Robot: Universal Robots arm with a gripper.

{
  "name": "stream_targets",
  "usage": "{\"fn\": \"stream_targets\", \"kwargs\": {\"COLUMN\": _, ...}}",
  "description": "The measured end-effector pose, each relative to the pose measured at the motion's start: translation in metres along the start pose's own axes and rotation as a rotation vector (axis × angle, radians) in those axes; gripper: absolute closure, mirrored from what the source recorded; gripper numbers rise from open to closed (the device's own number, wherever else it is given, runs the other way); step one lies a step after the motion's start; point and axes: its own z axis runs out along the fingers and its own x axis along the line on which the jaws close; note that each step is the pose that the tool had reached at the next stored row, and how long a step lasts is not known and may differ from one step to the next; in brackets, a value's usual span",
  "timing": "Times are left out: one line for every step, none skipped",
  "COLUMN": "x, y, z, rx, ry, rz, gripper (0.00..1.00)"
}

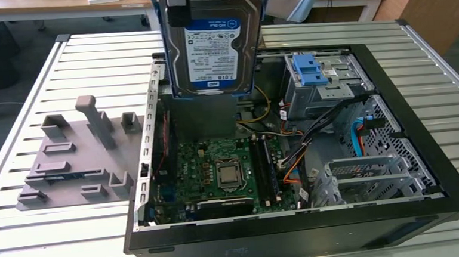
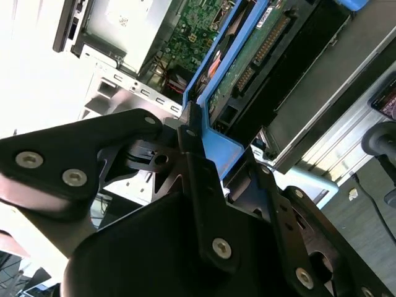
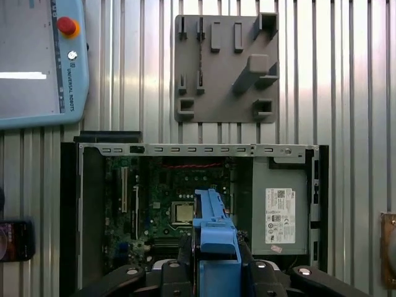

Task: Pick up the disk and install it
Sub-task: 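Pick up the disk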

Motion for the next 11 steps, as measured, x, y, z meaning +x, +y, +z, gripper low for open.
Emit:
{"fn": "stream_targets", "kwargs": {"x": 0.0, "y": -0.0002, "z": 0.0002, "rx": 0.0033, "ry": -0.0002, "rz": 0.0, "gripper": 0.63}}
{"fn": "stream_targets", "kwargs": {"x": 0.0, "y": -0.0011, "z": 0.0004, "rx": 0.005, "ry": -0.0004, "rz": 0.0, "gripper": 0.63}}
{"fn": "stream_targets", "kwargs": {"x": 0.0, "y": -0.0026, "z": 0.0006, "rx": 0.0054, "ry": -0.0004, "rz": 0.0, "gripper": 0.63}}
{"fn": "stream_targets", "kwargs": {"x": 0.0, "y": -0.0061, "z": 0.0009, "rx": 0.0054, "ry": -0.0003, "rz": 0.0, "gripper": 0.63}}
{"fn": "stream_targets", "kwargs": {"x": -0.0001, "y": -0.0105, "z": 0.0012, "rx": 0.0055, "ry": -0.0003, "rz": 0.0, "gripper": 0.63}}
{"fn": "stream_targets", "kwargs": {"x": -0.0001, "y": -0.0146, "z": 0.0015, "rx": 0.0054, "ry": -0.0003, "rz": 0.0, "gripper": 0.63}}
{"fn": "stream_targets", "kwargs": {"x": -0.0002, "y": -0.0182, "z": 0.0019, "rx": 0.0055, "ry": -0.0004, "rz": 0.0, "gripper": 0.63}}
{"fn": "stream_targets", "kwargs": {"x": -0.0002, "y": -0.0214, "z": 0.0021, "rx": 0.0055, "ry": -0.0003, "rz": 0.0, "gripper": 0.63}}
{"fn": "stream_targets", "kwargs": {"x": -0.0003, "y": -0.0249, "z": 0.0024, "rx": 0.0057, "ry": -0.0003, "rz": 0.0, "gripper": 0.63}}
{"fn": "stream_targets", "kwargs": {"x": -0.0003, "y": -0.0278, "z": 0.0027, "rx": 0.0061, "ry": -0.0003, "rz": 0.0, "gripper": 0.63}}
{"fn": "stream_targets", "kwargs": {"x": -0.0003, "y": -0.0303, "z": 0.003, "rx": 0.0069, "ry": -0.0003, "rz": 0.0, "gripper": 0.63}}
